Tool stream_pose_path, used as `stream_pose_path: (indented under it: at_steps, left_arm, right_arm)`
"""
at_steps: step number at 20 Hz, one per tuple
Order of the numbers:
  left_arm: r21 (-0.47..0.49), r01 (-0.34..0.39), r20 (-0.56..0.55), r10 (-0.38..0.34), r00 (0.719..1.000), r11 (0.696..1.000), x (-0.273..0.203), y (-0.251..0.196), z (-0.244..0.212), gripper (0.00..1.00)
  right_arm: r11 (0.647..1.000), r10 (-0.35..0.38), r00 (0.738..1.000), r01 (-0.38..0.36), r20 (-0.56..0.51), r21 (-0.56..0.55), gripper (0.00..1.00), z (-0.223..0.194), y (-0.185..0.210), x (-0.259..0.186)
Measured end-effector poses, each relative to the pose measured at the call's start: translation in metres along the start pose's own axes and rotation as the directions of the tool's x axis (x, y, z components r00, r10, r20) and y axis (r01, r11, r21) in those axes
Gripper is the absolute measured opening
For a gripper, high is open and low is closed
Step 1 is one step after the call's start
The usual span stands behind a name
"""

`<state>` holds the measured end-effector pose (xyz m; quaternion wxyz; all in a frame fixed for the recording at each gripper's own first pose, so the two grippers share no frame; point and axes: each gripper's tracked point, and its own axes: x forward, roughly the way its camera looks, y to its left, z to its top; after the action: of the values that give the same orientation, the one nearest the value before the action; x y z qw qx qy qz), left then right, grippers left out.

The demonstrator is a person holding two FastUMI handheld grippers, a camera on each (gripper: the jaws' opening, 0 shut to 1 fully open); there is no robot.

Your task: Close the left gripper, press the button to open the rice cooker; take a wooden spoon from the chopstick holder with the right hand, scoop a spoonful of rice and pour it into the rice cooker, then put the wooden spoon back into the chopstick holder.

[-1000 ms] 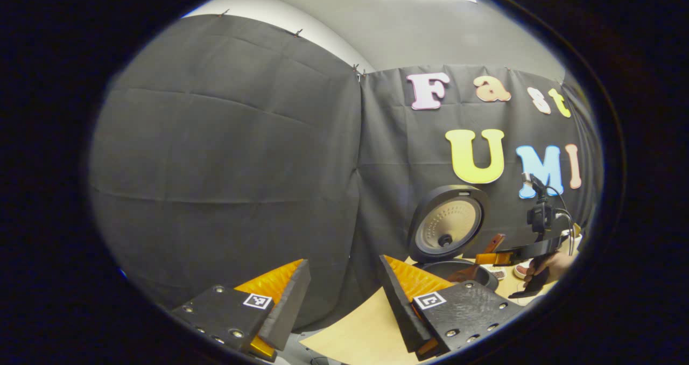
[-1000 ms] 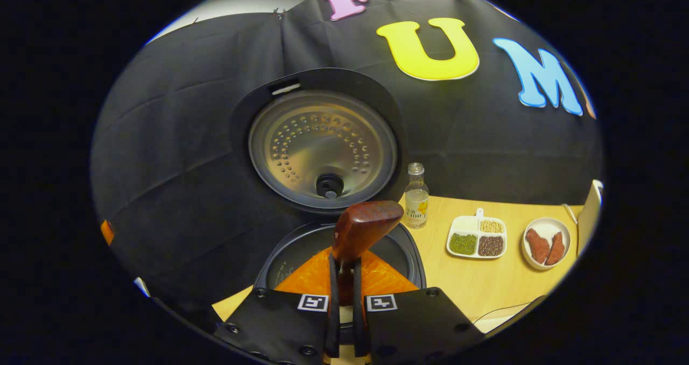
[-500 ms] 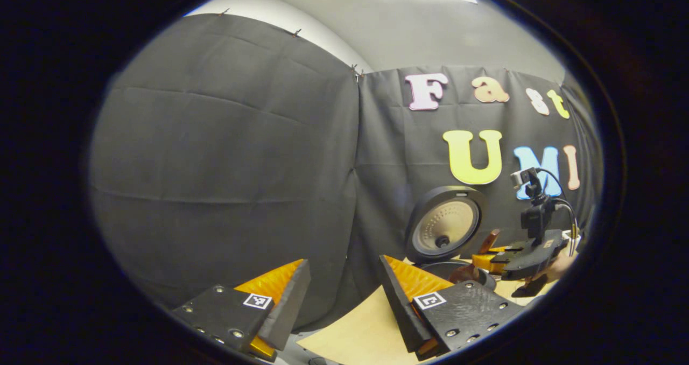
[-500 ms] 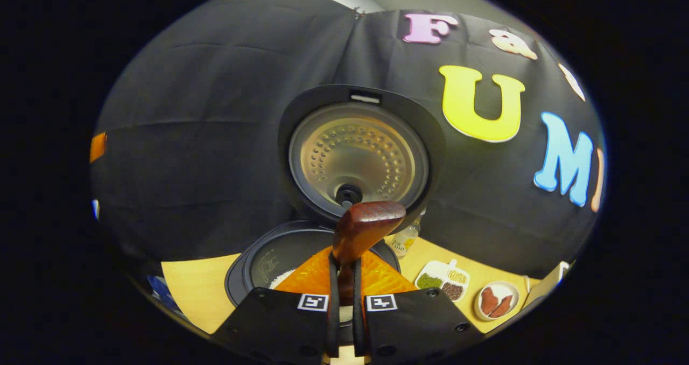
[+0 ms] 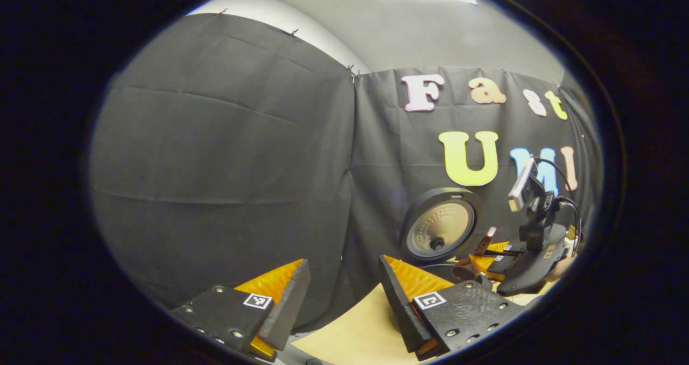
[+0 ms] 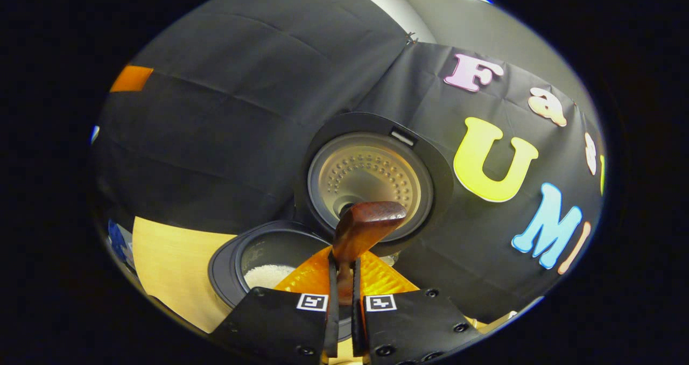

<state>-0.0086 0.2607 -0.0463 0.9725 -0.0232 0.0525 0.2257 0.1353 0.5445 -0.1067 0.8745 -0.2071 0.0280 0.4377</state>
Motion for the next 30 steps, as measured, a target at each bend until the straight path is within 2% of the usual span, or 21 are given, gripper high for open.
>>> stream_pose_path:
  at_steps: [3, 6, 8, 14, 16, 25, 30]
  left_arm:
    - [0.0, 0.016, 0.013, -0.016, 1.0, 1.0, -0.001, -0.002, 0.003, 0.78]
    - [0.003, 0.037, 0.019, -0.037, 0.999, 0.999, -0.004, -0.006, 0.008, 0.78]
    - [0.005, 0.052, 0.024, -0.052, 0.998, 0.999, -0.005, -0.01, 0.012, 0.78]
    - [0.005, 0.108, 0.044, -0.108, 0.993, 0.994, 0.005, -0.044, 0.022, 0.78]
    - [0.007, 0.129, 0.051, -0.129, 0.99, 0.992, 0.003, -0.051, 0.024, 0.78]
    - [-0.006, 0.215, 0.077, -0.214, 0.974, 0.977, 0.002, -0.082, 0.029, 0.8]
    - [-0.007, 0.262, 0.093, -0.261, 0.961, 0.965, 0.0, -0.098, 0.034, 0.78]
  right_arm:
    - [0.973, 0.026, 1.0, -0.022, -0.016, 0.229, 0.12, 0.001, -0.01, -0.008]
    - [0.896, 0.059, 0.998, -0.05, -0.007, 0.44, 0.12, 0.008, -0.024, -0.019]
    - [0.842, 0.062, 0.998, -0.056, 0.006, 0.536, 0.09, 0.012, -0.035, -0.029]
    - [0.686, 0.014, 0.999, -0.035, 0.034, 0.727, 0.15, 0.013, -0.076, -0.063]
    - [0.646, -0.012, 0.999, -0.019, 0.036, 0.763, 0.12, 0.01, -0.09, -0.076]
    - [0.647, -0.156, 0.987, 0.135, -0.044, 0.75, 0.11, -0.033, -0.154, -0.154]
    - [0.625, -0.223, 0.971, 0.211, -0.087, 0.752, 0.11, -0.054, -0.185, -0.191]
